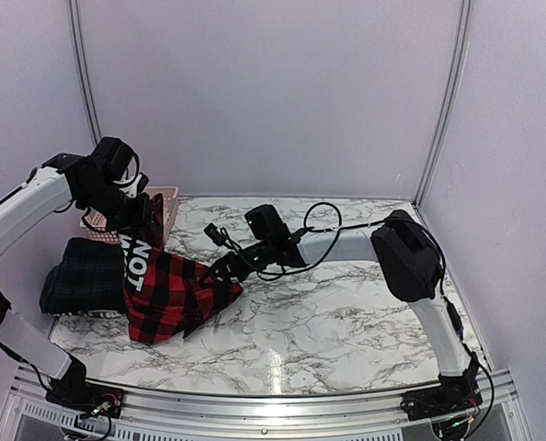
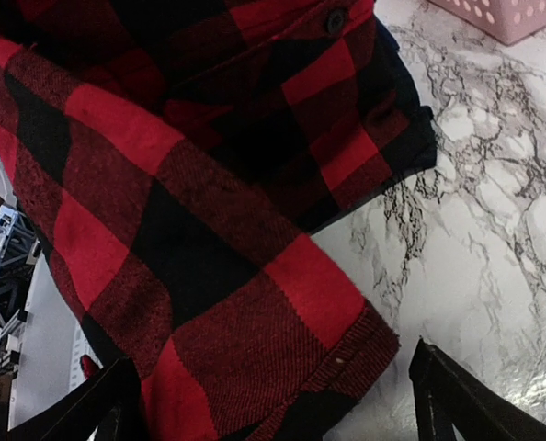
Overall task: Fold and stack the mixed laundry pile
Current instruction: Pick up the square-folded T-shirt from the center of the board.
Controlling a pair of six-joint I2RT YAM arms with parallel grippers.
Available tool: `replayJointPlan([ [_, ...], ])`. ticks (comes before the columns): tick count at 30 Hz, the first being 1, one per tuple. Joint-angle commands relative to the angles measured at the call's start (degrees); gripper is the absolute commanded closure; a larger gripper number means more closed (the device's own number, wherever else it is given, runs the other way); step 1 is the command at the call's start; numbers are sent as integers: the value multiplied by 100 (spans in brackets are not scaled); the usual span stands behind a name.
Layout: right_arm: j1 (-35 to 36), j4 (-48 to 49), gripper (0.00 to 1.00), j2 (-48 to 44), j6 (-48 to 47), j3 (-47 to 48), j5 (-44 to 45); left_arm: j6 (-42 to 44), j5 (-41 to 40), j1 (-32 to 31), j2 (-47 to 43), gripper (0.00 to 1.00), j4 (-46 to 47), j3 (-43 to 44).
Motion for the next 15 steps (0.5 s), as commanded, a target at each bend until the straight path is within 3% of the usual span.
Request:
replayJointPlan([
  [1,-24,-175,2,25,349,15,-122,81,177,-13,96,100,205,44],
  [3,-24,-84,2,16,447,-101,-210,78,187,-12,96,100,223,53],
  [5,-24,288,22,-10,614,-201,-584,70,211,-14,97,100,247,38],
  [6,-24,444,36,-62,721,-245,-770,59,238,-18,98,100,267,21],
  [9,-28,965,96,-358,897,-544,-1109,15,344,-86,107,100,355,-35],
  [10,-24,979,100,-502,834,-638,-1043,-2,405,-142,119,100,377,-38],
  [15,-74,445,100,-1529,65,-1198,-230,-281,652,-694,296,100,591,135],
])
